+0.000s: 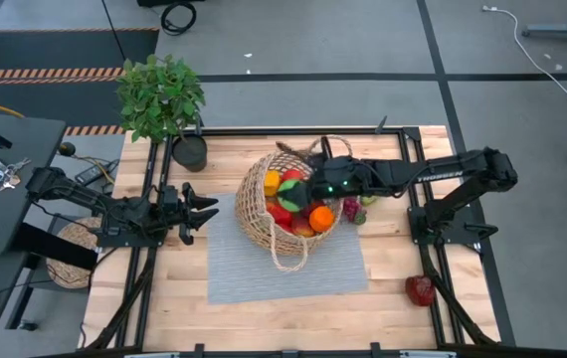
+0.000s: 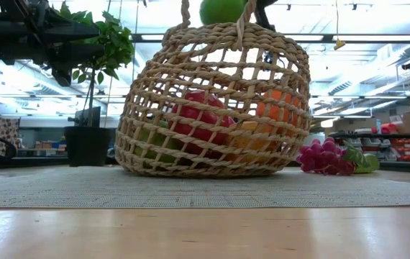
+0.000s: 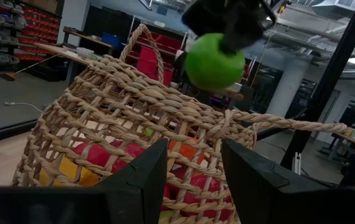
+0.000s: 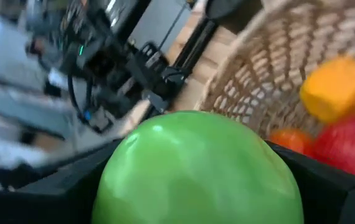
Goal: Build produce basket
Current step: Put the green apple into the brown basket, then put the green cucumber into the brown basket
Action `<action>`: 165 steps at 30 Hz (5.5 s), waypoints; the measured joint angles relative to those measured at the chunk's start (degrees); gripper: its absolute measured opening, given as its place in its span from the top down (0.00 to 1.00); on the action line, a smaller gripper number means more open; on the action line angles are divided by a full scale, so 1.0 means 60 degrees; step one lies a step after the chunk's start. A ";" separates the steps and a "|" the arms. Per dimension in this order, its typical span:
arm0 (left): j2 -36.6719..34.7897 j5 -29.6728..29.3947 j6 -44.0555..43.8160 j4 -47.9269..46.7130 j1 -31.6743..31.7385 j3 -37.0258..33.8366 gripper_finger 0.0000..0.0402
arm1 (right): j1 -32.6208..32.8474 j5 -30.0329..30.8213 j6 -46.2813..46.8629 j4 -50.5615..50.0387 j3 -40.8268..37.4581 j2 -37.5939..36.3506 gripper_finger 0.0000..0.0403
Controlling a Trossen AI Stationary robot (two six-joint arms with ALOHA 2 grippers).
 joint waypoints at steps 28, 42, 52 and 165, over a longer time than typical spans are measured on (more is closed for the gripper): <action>0.0000 0.0000 -0.0003 0.0000 -0.0003 0.0000 0.60 | -0.1830 -0.2857 0.6429 -0.0004 0.0000 0.0000 0.08; 0.0000 0.0000 0.0000 0.0000 -0.0001 0.0000 0.60 | -0.1783 -0.3584 -0.0562 -0.0007 0.0000 0.0000 0.08; -0.0004 0.0000 0.0002 0.0000 -0.0004 0.0000 0.60 | -0.2086 -0.3513 -0.4059 0.0171 0.0000 -0.0004 0.08; -0.0003 0.0000 0.0000 -0.0004 0.0000 0.0000 0.60 | 0.2756 0.0470 -0.5778 -0.9701 -0.4962 -0.5011 0.13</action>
